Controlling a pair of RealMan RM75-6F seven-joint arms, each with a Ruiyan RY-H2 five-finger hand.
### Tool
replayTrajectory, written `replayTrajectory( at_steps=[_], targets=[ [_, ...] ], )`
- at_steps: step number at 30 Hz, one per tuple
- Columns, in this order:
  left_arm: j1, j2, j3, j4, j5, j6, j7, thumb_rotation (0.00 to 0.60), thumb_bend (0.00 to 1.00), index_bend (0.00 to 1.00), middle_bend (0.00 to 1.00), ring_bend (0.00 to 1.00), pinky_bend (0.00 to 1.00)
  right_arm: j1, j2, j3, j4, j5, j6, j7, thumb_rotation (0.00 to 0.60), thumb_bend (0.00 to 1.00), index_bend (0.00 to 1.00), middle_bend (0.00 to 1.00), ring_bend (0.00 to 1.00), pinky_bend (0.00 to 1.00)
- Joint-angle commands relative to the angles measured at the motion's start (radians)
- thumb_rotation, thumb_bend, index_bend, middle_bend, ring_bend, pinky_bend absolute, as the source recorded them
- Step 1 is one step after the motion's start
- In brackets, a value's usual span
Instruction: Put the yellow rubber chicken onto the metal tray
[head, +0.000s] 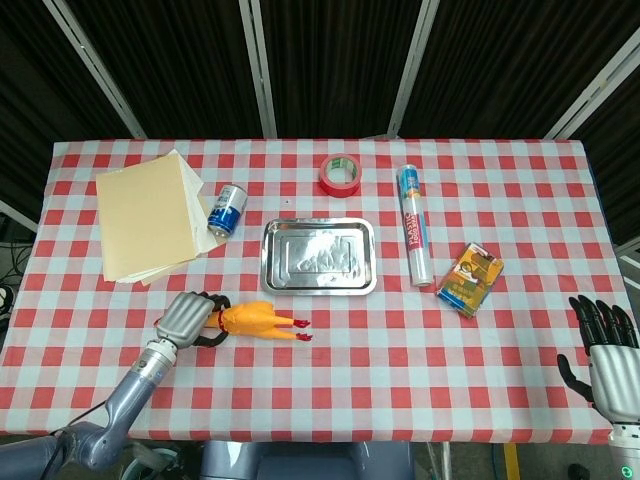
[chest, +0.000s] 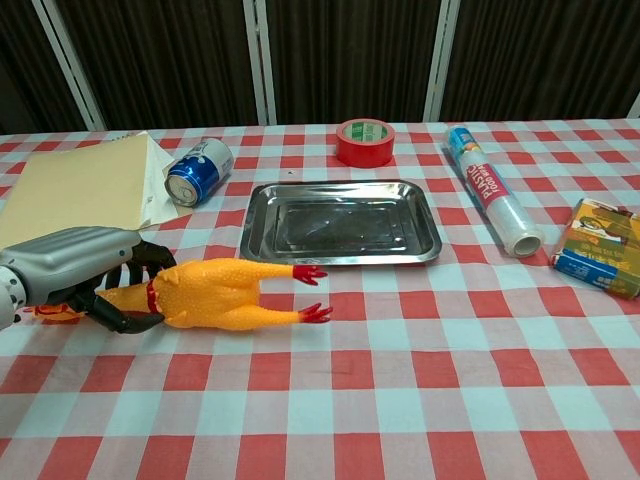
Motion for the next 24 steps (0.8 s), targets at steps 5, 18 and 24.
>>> replayTrajectory(
  at_steps=[5, 18, 24],
  targets=[
    [-0.004, -0.009, 0.004, 0.019, 0.038, 0.013, -0.096, 0.6, 0.67, 0.62, 0.68, 0.66, 0.73, -0.006, 0.004, 0.002, -0.003, 0.011, 0.001, 0.004, 0.6, 0.4, 0.0, 0.08, 0.05, 0.06],
    [0.011, 0.045, -0.012, 0.097, 0.287, 0.275, -0.312, 0.6, 0.89, 0.75, 0.84, 0.8, 0.84, 0.01, 0.018, -0.001, -0.021, -0.041, 0.001, 0.057, 0.6, 0.4, 0.0, 0.08, 0.05, 0.09],
    [-0.024, 0.114, -0.009, 0.117, 0.426, 0.363, -0.317, 0.6, 0.85, 0.75, 0.82, 0.79, 0.83, 0.029, 0.038, -0.002, -0.048, -0.078, -0.005, 0.099, 0.6, 0.4, 0.0, 0.08, 0.05, 0.1]
  ],
)
